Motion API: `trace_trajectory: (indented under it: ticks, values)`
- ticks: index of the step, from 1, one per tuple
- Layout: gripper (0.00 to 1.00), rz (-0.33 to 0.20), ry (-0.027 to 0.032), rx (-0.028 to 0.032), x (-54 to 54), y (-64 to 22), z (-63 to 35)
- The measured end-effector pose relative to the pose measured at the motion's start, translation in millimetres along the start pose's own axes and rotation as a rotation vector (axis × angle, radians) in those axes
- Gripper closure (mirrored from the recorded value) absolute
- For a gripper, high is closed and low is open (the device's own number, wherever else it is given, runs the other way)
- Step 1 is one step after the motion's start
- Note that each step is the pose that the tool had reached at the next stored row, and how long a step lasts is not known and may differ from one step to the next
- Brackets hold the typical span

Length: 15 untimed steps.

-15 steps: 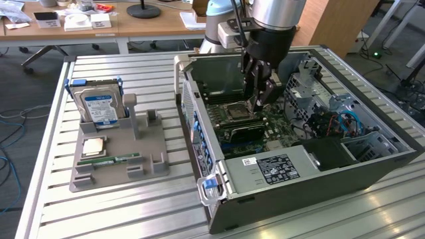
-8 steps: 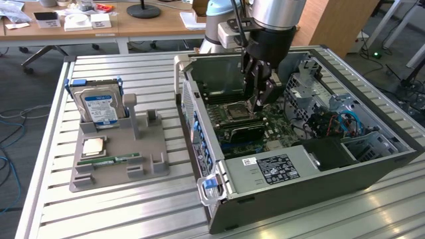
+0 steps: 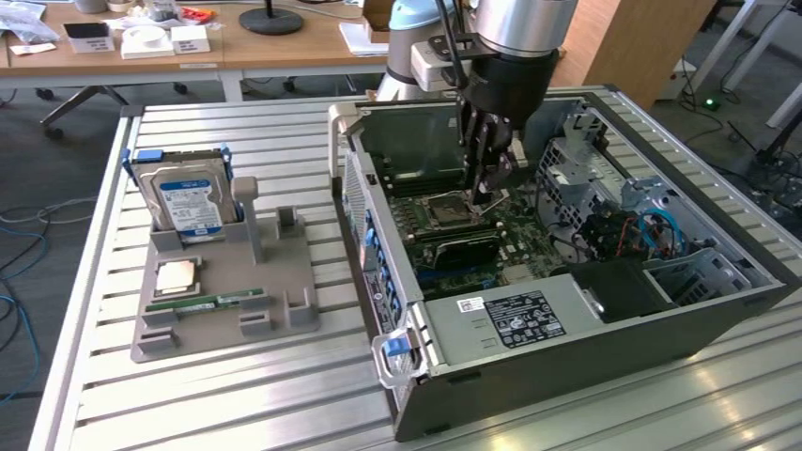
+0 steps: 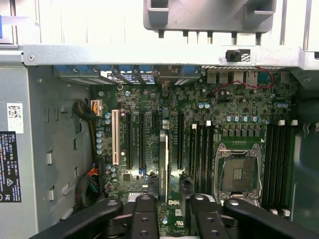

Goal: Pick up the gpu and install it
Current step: 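Press down on the gpu until it lock into place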

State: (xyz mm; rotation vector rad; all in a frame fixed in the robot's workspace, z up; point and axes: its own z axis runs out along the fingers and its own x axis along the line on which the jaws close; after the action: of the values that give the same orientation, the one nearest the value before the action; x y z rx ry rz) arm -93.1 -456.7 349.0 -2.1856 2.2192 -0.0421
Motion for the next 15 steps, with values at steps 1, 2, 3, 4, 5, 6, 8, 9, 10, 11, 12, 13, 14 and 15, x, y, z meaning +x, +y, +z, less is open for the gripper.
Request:
trace_trajectory:
  ticks: [1,2,3,4,5,6,8,9,10,11,12,13,14,15]
  values:
    - [0.75,0.000,0.0001,0.0000,0.0,0.0,0.0]
    - [0.75,0.000,0.0000,0.0000,0.0,0.0,0.0]
    - [0.80,0.000,0.0000,0.0000,0.0,0.0,0.0]
    - [0.80,0.000,0.0000,0.0000,0.0,0.0,0.0]
    - [0.86,0.000,0.0000,0.0000,0.0,0.0,0.0]
    - [0.89,0.000,0.0000,0.0000,0.0,0.0,0.0]
    - [0.89,0.000,0.0000,0.0000,0.0,0.0,0.0]
    - [0.89,0.000,0.0001,0.0000,0.0,0.0,0.0]
    - [0.89,0.000,0.0000,0.0000,0.0,0.0,0.0]
    - [0.89,0.000,0.0000,0.0000,0.0,0.0,0.0]
    - [0.89,0.000,0.0001,0.0000,0.0,0.0,0.0]
    - [0.89,0.000,0.0001,0.0000,0.0,0.0,0.0]
    - [0.89,0.000,0.0000,0.0000,0.0,0.0,0.0]
    - [0.89,0.000,0.0000,0.0000,0.0,0.0,0.0]
